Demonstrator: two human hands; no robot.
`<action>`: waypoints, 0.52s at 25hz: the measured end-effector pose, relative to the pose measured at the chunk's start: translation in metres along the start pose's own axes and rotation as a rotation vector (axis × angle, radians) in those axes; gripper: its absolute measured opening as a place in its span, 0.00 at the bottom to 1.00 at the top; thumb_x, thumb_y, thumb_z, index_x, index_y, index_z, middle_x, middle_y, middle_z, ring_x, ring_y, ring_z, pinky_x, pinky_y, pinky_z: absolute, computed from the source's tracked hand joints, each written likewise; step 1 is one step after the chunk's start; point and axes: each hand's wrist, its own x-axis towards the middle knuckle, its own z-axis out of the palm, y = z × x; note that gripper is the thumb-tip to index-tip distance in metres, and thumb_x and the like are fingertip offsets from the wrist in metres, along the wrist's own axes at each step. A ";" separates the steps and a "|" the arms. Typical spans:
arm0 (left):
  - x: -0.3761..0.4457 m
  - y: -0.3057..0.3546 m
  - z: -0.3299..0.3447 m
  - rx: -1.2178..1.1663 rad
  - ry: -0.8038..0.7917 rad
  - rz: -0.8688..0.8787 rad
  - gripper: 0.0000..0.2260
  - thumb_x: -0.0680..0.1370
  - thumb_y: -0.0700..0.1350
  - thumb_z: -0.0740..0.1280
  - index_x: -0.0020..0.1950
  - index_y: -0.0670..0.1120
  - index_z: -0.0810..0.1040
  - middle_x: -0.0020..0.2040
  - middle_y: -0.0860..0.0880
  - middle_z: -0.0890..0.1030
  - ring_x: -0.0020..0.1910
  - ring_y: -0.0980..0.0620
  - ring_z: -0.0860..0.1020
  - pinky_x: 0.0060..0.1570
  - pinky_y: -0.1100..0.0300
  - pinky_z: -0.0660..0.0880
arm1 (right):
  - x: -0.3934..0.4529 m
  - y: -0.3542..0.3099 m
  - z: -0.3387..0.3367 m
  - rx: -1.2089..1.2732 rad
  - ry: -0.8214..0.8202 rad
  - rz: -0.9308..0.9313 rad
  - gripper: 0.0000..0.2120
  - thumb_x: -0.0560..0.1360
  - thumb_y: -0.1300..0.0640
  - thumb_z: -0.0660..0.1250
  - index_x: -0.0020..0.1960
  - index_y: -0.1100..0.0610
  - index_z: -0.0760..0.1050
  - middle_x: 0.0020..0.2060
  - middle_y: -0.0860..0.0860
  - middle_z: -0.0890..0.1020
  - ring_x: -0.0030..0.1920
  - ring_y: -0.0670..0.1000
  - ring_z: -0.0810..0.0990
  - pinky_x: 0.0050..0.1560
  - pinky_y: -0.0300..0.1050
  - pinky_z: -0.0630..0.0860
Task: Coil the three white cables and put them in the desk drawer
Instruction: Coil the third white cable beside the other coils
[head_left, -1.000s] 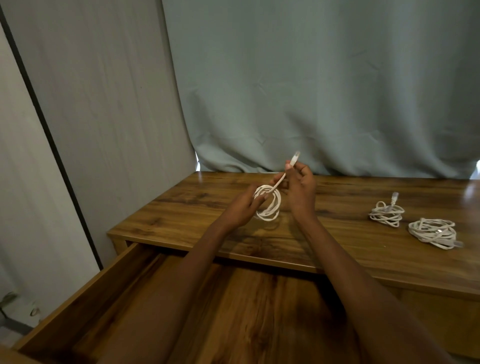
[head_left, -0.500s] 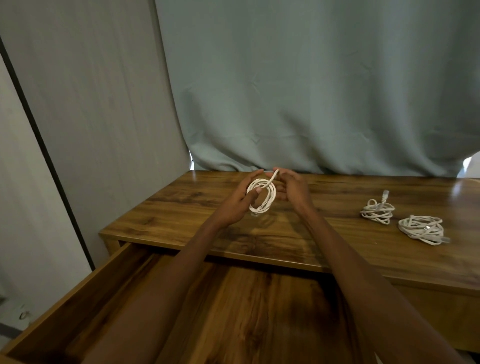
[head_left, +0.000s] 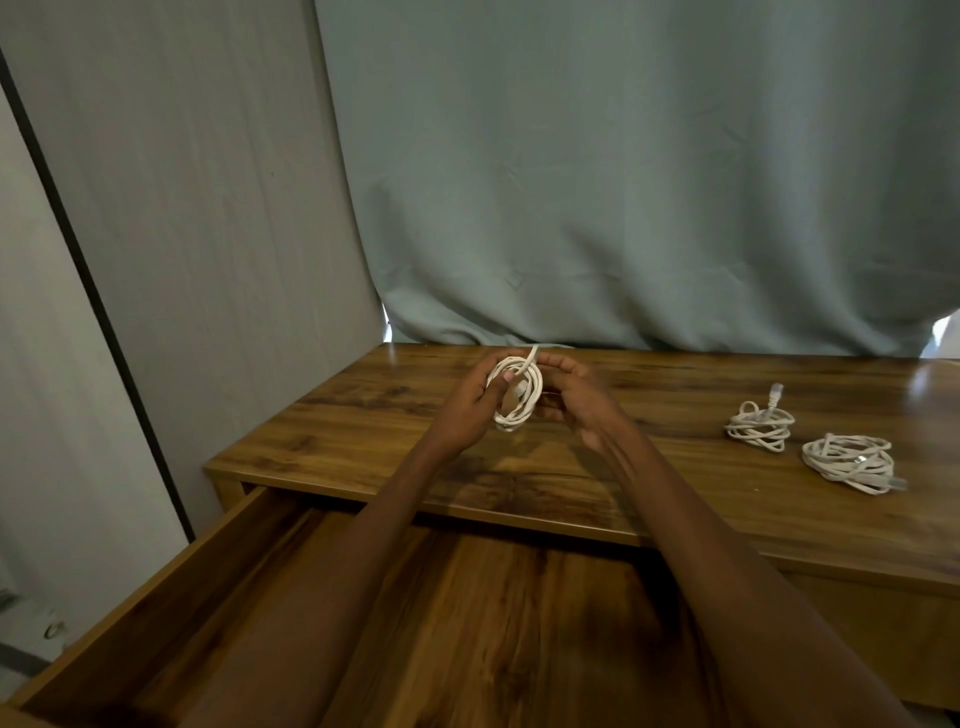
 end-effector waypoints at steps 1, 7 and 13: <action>0.001 -0.001 0.002 0.003 0.015 -0.008 0.13 0.85 0.44 0.60 0.68 0.47 0.75 0.59 0.51 0.81 0.59 0.56 0.79 0.59 0.61 0.73 | 0.000 0.000 0.001 0.000 -0.004 -0.005 0.13 0.77 0.60 0.69 0.61 0.57 0.79 0.49 0.58 0.86 0.46 0.56 0.85 0.44 0.49 0.83; 0.009 0.002 0.008 0.021 0.127 -0.077 0.14 0.85 0.44 0.59 0.70 0.50 0.73 0.59 0.53 0.80 0.56 0.63 0.78 0.56 0.67 0.73 | -0.006 0.006 0.009 0.185 -0.160 -0.104 0.26 0.75 0.67 0.62 0.72 0.53 0.72 0.51 0.52 0.82 0.47 0.48 0.81 0.44 0.45 0.79; 0.013 0.001 0.014 0.029 0.136 -0.177 0.12 0.84 0.49 0.60 0.61 0.46 0.78 0.51 0.47 0.83 0.46 0.55 0.81 0.43 0.56 0.75 | -0.003 0.021 0.017 -0.276 0.144 -0.467 0.18 0.78 0.55 0.70 0.67 0.54 0.78 0.51 0.49 0.85 0.48 0.40 0.82 0.49 0.41 0.78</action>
